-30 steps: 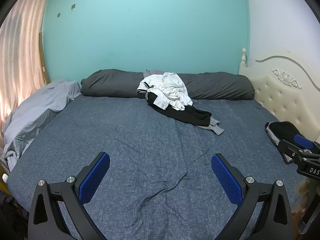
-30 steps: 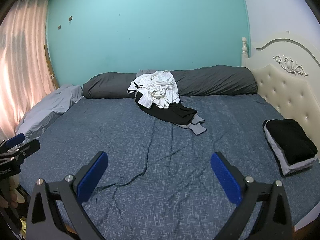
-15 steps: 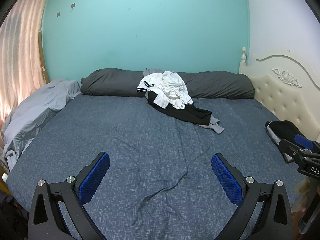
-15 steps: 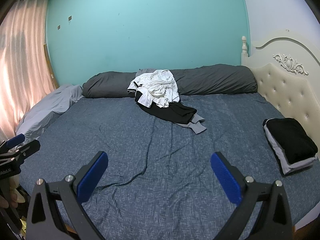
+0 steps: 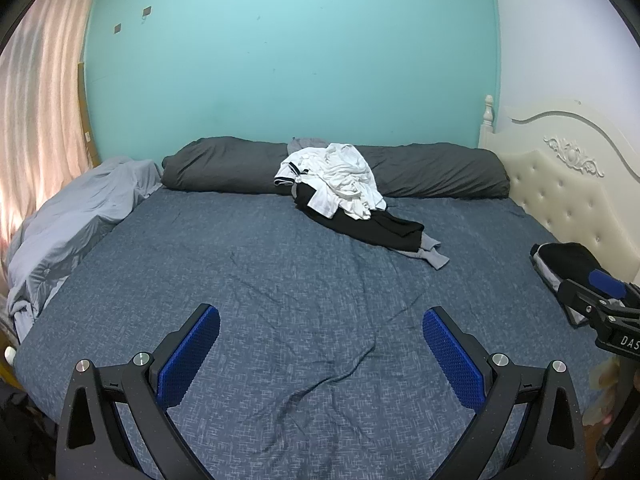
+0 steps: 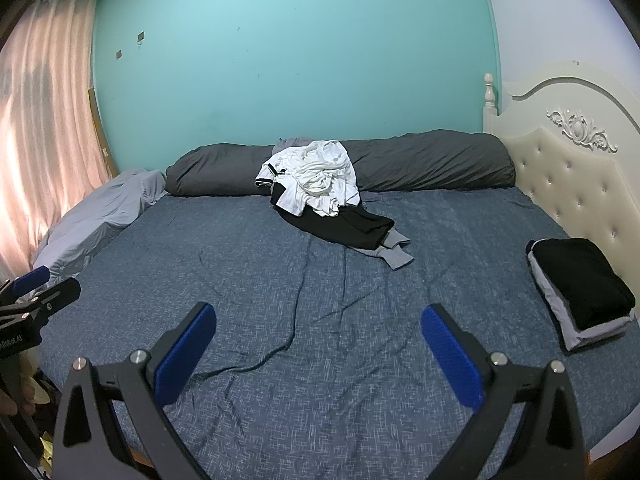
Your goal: Fold clothes
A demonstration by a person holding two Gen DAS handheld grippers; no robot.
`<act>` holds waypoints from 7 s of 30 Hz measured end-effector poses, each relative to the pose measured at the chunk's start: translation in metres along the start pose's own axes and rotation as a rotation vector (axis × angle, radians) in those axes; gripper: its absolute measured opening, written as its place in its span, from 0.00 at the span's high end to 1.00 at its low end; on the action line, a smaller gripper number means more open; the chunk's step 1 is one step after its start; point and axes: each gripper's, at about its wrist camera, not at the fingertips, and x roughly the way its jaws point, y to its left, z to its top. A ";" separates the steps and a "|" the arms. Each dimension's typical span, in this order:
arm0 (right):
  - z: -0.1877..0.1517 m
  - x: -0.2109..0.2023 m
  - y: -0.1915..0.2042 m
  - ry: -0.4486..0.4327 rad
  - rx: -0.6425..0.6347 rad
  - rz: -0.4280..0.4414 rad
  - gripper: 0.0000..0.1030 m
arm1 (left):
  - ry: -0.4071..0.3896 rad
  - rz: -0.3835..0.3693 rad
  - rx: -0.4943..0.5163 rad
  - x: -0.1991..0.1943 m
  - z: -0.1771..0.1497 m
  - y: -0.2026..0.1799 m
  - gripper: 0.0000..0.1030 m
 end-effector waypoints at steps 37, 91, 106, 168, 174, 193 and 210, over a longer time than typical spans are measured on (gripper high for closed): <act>0.054 0.123 -0.017 0.068 -0.024 0.066 0.00 | 0.050 0.006 0.003 0.119 0.050 0.009 0.00; 0.218 0.716 -0.021 0.293 -0.035 0.081 0.12 | 0.318 0.014 -0.179 0.563 0.127 0.084 0.00; 0.232 0.775 0.003 0.325 -0.089 0.057 0.89 | 0.344 -0.031 -0.207 0.580 0.112 0.093 0.00; -0.053 0.248 0.023 0.358 -0.057 0.440 0.90 | 0.168 -0.069 -0.237 0.266 -0.072 0.100 0.00; -0.031 0.264 -0.022 0.300 0.041 0.377 0.68 | 0.200 -0.082 -0.224 0.302 -0.085 0.097 0.00; 0.043 0.436 -0.067 0.278 0.006 0.077 0.30 | 0.270 -0.137 -0.224 0.375 -0.106 0.080 0.00; 0.045 0.519 -0.065 0.271 -0.008 0.078 0.48 | 0.258 -0.125 -0.238 0.384 -0.110 0.092 0.00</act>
